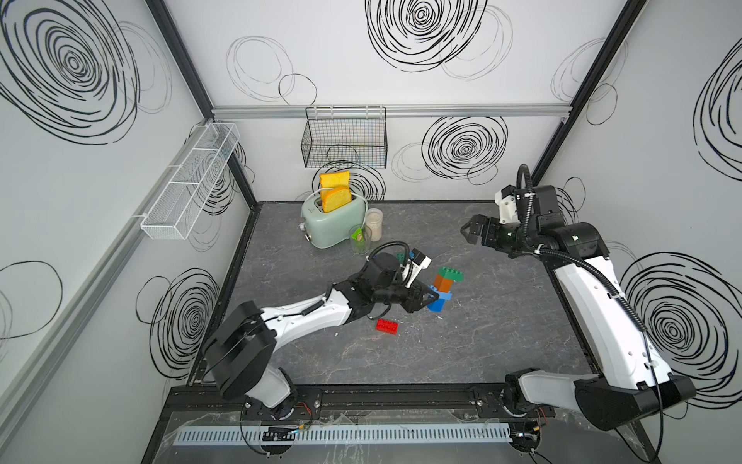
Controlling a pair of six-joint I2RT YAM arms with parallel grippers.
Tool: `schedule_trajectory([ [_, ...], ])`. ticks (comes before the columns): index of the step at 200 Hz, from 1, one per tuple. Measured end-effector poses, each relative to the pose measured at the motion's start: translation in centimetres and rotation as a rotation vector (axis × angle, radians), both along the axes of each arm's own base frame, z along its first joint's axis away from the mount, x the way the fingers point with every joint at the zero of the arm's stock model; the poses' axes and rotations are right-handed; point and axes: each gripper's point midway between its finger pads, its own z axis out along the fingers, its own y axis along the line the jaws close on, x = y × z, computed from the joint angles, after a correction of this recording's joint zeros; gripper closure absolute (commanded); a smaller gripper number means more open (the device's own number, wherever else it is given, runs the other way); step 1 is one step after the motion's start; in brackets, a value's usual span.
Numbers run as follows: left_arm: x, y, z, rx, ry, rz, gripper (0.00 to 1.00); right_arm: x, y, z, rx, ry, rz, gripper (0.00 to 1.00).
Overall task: Assemble the letter f with lego
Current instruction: Place the lego brick at the center of the board.
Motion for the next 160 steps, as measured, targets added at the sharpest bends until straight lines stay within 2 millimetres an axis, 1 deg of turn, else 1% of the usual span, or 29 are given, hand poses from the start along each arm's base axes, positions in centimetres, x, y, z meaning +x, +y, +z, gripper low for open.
schedule_trajectory([
  [14, 0.5, -2.9, -1.0, -0.024, 0.097, 0.016, 0.70, -0.1, -1.0, -0.2, -0.016, -0.003, -0.035, 0.01],
  [31, 1.3, -5.9, -2.4, -0.041, 0.199, 0.043, 0.70, -0.1, -2.1, -0.9, -0.041, 0.009, -0.071, 0.01],
  [45, 2.1, -7.8, -3.9, -0.058, 0.290, 0.078, 0.71, -0.1, -2.6, -1.8, -0.055, 0.026, -0.088, 0.01],
  [58, 3.0, -8.9, -5.5, -0.066, 0.360, 0.120, 0.71, -0.3, -3.0, -2.8, -0.061, 0.050, -0.099, 0.01],
  [79, 4.3, -10.1, -8.2, -0.058, 0.454, 0.191, 0.71, -0.8, -3.5, -4.5, -0.071, 0.092, -0.111, 0.01],
  [98, 5.2, -10.7, -9.8, -0.057, 0.511, 0.243, 0.70, -1.2, -3.8, -5.7, -0.075, 0.118, -0.116, 0.01],
  [131, 6.0, -11.1, -10.9, -0.090, 0.573, 0.302, 0.69, -1.9, -3.8, -7.3, -0.072, 0.156, -0.110, 0.01],
  [160, 6.5, -11.4, -11.6, -0.122, 0.607, 0.327, 0.66, -2.1, -3.7, -8.0, -0.066, 0.175, -0.102, 0.01],
])
